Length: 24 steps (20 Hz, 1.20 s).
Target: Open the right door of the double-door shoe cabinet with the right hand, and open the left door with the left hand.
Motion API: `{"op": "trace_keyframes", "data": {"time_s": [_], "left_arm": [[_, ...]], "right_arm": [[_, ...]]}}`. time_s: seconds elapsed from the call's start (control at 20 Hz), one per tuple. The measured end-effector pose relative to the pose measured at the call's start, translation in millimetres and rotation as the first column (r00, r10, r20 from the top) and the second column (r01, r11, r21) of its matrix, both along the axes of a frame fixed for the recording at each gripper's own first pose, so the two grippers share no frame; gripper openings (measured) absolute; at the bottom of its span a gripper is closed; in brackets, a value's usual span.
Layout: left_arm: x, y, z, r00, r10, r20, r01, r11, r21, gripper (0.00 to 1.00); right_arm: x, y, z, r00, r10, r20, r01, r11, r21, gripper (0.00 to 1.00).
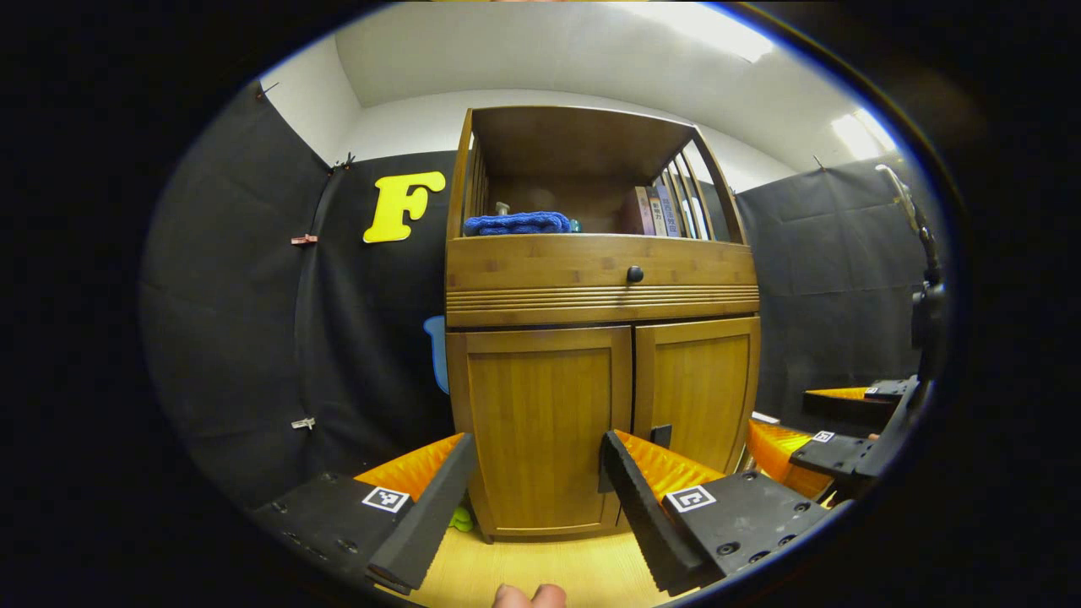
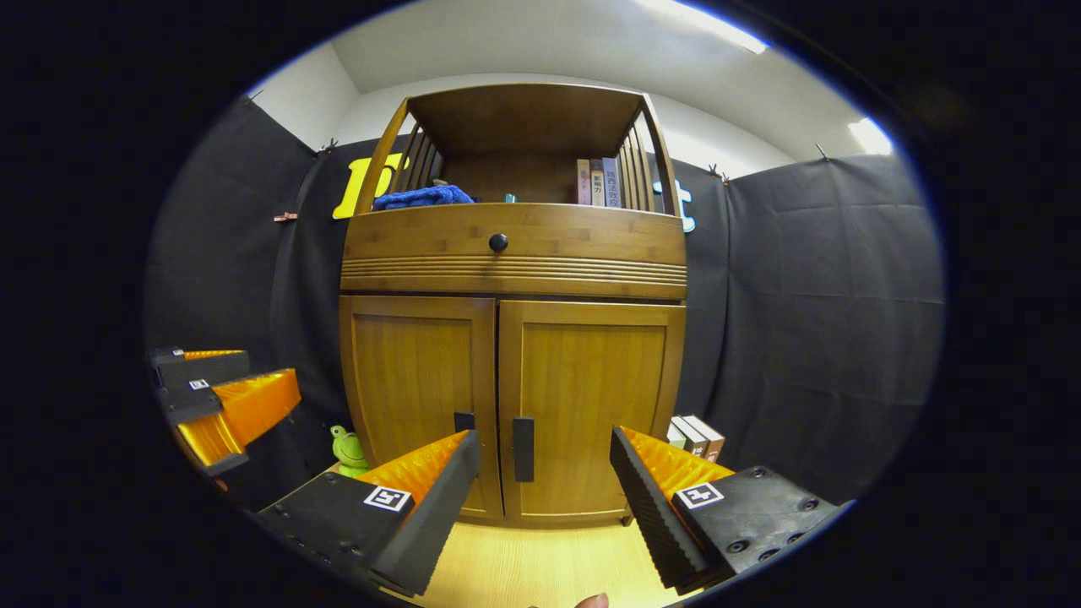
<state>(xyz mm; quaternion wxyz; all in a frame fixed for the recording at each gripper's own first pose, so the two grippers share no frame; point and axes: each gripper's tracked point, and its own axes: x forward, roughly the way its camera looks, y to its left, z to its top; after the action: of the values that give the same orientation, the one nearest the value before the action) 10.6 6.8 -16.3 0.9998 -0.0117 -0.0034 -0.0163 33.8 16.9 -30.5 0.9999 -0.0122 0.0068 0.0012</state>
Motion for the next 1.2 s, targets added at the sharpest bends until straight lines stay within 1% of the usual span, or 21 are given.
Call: {"op": "trace_keyframes", "data": {"time_s": [0.05, 0.1, 0.15, 0.2, 0.25, 0.3, 0.35, 0.4, 0.45, 0.5, 0.65, 0.7, 0.75, 0.8, 0.95, 1.0, 1.05, 1.1, 1.2], "left_arm": [[4, 0, -1, 1.000, 0.005, -0.003, -0.005, 1.000, 0.000, 0.95], [8, -2, -4, 1.000, 0.011, -0.010, -0.011, 1.000, 0.005, 0.94], [12, -1, -4, 1.000, 0.025, -0.014, -0.025, 1.000, 0.014, 0.95], [16, 0, -6, 0.999, 0.033, -0.016, -0.033, 0.999, 0.021, 0.92], [20, -1, -6, 0.999, 0.040, -0.013, -0.040, 0.999, 0.025, 0.92], [19, 0, -9, 0.999, 0.048, -0.012, -0.048, 0.998, 0.027, 0.95], [21, 1, -11, 0.998, 0.060, -0.017, -0.059, 0.998, 0.028, 0.95], [24, 2, -14, 0.997, 0.068, -0.023, -0.068, 0.997, 0.029, 0.92], [28, 3, -17, 0.997, 0.078, -0.031, -0.077, 0.997, 0.032, 0.92], [35, 6, -20, 0.996, 0.088, -0.034, -0.087, 0.995, 0.038, 0.95], [45, 14, -31, 0.991, 0.118, -0.063, -0.115, 0.992, 0.045, 0.94], [46, 16, -33, 0.990, 0.127, -0.068, -0.124, 0.991, 0.043, 0.92], [47, 17, -34, 0.989, 0.133, -0.070, -0.130, 0.991, 0.040, 0.92], [46, 18, -36, 0.988, 0.136, -0.075, -0.133, 0.990, 0.040, 0.92], [48, 20, -38, 0.986, 0.146, -0.083, -0.143, 0.989, 0.041, 0.95], [47, 21, -39, 0.985, 0.152, -0.083, -0.149, 0.988, 0.038, 0.95], [47, 22, -38, 0.985, 0.154, -0.082, -0.152, 0.988, 0.035, 0.95], [46, 23, -37, 0.984, 0.157, -0.080, -0.155, 0.987, 0.031, 0.95], [44, 25, -37, 0.984, 0.159, -0.082, -0.158, 0.987, 0.027, 0.95]], "right_arm": [[9, 3, -7, 1.000, 0.018, -0.008, -0.018, 1.000, 0.002, 0.98], [19, 6, -15, 0.999, 0.037, -0.014, -0.037, 0.999, 0.013, 1.00], [29, 10, -21, 0.998, 0.057, -0.016, -0.057, 0.998, 0.026, 0.98], [40, 12, -30, 0.997, 0.071, -0.023, -0.070, 0.997, 0.036, 0.98], [50, 12, -40, 0.996, 0.079, -0.034, -0.078, 0.996, 0.043, 0.99], [61, 13, -50, 0.995, 0.087, -0.046, -0.085, 0.995, 0.051, 0.98], [73, 14, -60, 0.994, 0.092, -0.058, -0.089, 0.995, 0.054, 1.00], [86, 12, -70, 0.993, 0.090, -0.069, -0.087, 0.995, 0.054, 1.00], [99, 11, -79, 0.993, 0.086, -0.079, -0.082, 0.995, 0.056, 0.98], [111, 11, -89, 0.992, 0.087, -0.091, -0.082, 0.995, 0.058, 0.96], [143, 10, -117, 0.988, 0.077, -0.131, -0.073, 0.997, 0.038, 0.98], [153, 9, -126, 0.988, 0.067, -0.142, -0.063, 0.997, 0.031, 0.98], [160, 9, -132, 0.987, 0.064, -0.147, -0.060, 0.998, 0.032, 0.95], [169, 11, -137, 0.987, 0.061, -0.150, -0.056, 0.998, 0.039, 0.88], [185, 4, -152, 0.982, 0.030, -0.189, -0.021, 0.998, 0.051, 0.86], [188, 2, -153, 0.980, 0.021, -0.199, -0.011, 0.999, 0.050, 0.74], [189, 3, -155, 0.978, 0.022, -0.208, -0.011, 0.998, 0.056, 0.69], [189, 5, -156, 0.976, 0.026, -0.214, -0.012, 0.998, 0.069, 0.66], [198, 13, -161, 0.973, 0.050, -0.227, -0.029, 0.995, 0.096, 0.53]]}}
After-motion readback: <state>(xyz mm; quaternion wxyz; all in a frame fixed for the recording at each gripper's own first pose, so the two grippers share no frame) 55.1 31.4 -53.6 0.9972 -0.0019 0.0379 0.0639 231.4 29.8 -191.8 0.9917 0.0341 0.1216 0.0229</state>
